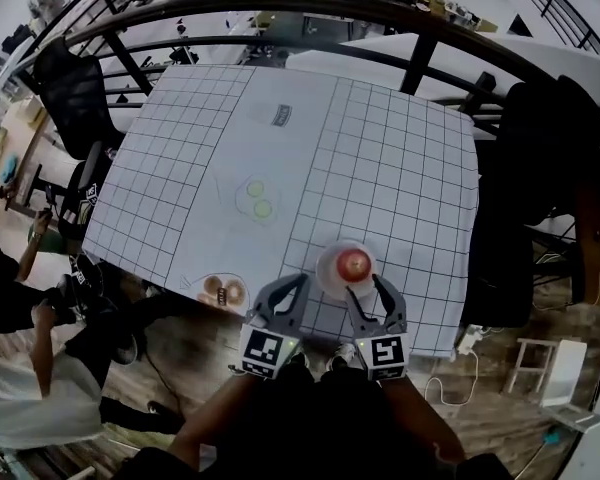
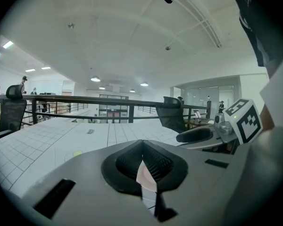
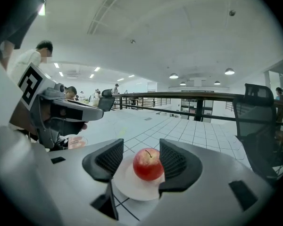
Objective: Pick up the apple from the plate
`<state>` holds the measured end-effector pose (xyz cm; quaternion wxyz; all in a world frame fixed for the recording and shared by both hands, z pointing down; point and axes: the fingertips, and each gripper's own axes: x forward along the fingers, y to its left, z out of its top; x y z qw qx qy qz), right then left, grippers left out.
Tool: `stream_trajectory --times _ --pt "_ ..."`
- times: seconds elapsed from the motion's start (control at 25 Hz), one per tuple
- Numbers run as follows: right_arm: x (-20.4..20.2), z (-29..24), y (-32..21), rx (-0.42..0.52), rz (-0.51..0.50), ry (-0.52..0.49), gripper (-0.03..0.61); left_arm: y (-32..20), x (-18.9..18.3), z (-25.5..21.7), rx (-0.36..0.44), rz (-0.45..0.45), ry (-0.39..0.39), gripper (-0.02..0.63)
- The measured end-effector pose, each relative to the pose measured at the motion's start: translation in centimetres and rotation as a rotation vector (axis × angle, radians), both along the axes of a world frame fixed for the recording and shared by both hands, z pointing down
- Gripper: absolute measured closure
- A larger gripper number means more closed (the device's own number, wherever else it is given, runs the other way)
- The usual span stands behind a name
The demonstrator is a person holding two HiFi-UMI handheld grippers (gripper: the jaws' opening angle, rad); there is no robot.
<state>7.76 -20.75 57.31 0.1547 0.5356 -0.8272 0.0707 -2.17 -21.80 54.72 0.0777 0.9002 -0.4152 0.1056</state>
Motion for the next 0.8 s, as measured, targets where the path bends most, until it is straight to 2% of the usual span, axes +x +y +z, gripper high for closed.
stream_trajectory --times 0.12,0.4,0.56,0.8 --pt "-0.1 1.4 -0.3 -0.037 -0.012 -0.014 0.28 0.1 0.0 0.5 -0.016 -0.007 -0.004 0.594" --pt "-0.4 4.5 -1.9 -0.124 -0.009 -0.017 0.185 -0.5 -0.9 0.8 -0.028 -0.049 -0.003 0.594" --pt "-0.5 6.7 -2.9 -0.196 -0.002 -0.021 0.158 -0.4 -1.0 1.0 -0.024 -0.064 0.001 0.594" --pt "-0.2 9.4 -4.0 -0.237 0.013 0.014 0.15 -0.6 -1.7 1.5 -0.039 -0.084 -0.013 0.594"
